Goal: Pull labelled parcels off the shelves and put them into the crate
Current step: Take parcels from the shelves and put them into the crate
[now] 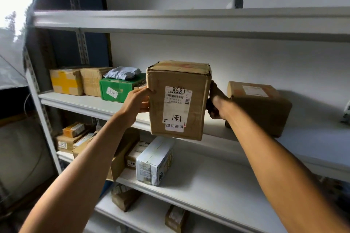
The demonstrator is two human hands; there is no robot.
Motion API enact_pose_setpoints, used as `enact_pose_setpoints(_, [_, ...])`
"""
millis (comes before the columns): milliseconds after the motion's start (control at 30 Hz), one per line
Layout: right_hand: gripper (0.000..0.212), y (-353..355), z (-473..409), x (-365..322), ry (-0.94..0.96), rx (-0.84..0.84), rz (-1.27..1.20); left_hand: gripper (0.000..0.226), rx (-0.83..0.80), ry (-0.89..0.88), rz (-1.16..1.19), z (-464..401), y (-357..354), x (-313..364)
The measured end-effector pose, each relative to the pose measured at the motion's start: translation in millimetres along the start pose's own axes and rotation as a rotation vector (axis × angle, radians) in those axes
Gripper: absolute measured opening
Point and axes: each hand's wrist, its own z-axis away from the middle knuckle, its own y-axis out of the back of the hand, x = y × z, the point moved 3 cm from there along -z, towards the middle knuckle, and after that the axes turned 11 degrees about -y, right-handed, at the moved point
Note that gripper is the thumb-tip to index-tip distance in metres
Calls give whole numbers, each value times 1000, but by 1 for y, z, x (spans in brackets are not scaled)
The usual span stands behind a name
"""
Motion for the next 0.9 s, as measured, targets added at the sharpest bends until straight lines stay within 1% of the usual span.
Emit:
enact_pose_setpoints(33, [52, 1, -1, 1, 27, -3, 14, 47, 0, -14, -4, 1, -1, 0])
enact_pose_setpoints(67, [55, -1, -1, 2, 50, -13, 28, 40, 4, -32, -6, 1, -1, 1])
enact_pose_setpoints(167, [70, -9, 0, 4, 115, -60, 43, 27, 73, -53, 8, 9, -5, 4])
enact_pose_setpoints(300, [81, -18, -5, 8, 188, -80, 92, 25, 112, -93, -56, 26, -10, 10])
enact_pose_setpoints(400, [87, -30, -4, 9, 257, -99, 63, 23, 171, -97, -85, 45, -5, 20])
enact_pose_setpoints(433, [87, -36, -1, 10, 303, -93, 47, 23, 206, -88, -98, 53, -1, 24])
enact_pose_setpoints(500, [79, -47, 8, 11, 427, -74, 25, 25, 281, -74, -134, 70, 7, 31])
enact_pose_setpoints(567, [73, -61, 16, 12, 526, -85, 25, 23, 369, -71, -135, 89, 15, 38])
enact_pose_setpoints(667, [72, -89, 26, 25, 638, -174, 36, 19, 538, -65, -135, 126, 28, 45])
enact_pose_setpoints(700, [68, -97, 32, 31, 648, -229, 22, 20, 585, -62, -140, 138, 32, 47])
enact_pose_setpoints(767, [52, -124, 36, 43, 633, -361, 4, 20, 680, -41, -180, 168, 43, 52])
enact_pose_setpoints(800, [53, -138, 41, 48, 595, -440, -2, 19, 723, -16, -210, 181, 47, 54])
enact_pose_setpoints(867, [84, -170, 56, 62, 496, -592, -12, 17, 818, 47, -275, 218, 58, 59])
enact_pose_setpoints(900, [86, -184, 63, 72, 457, -696, -59, 19, 853, 84, -306, 234, 63, 60])
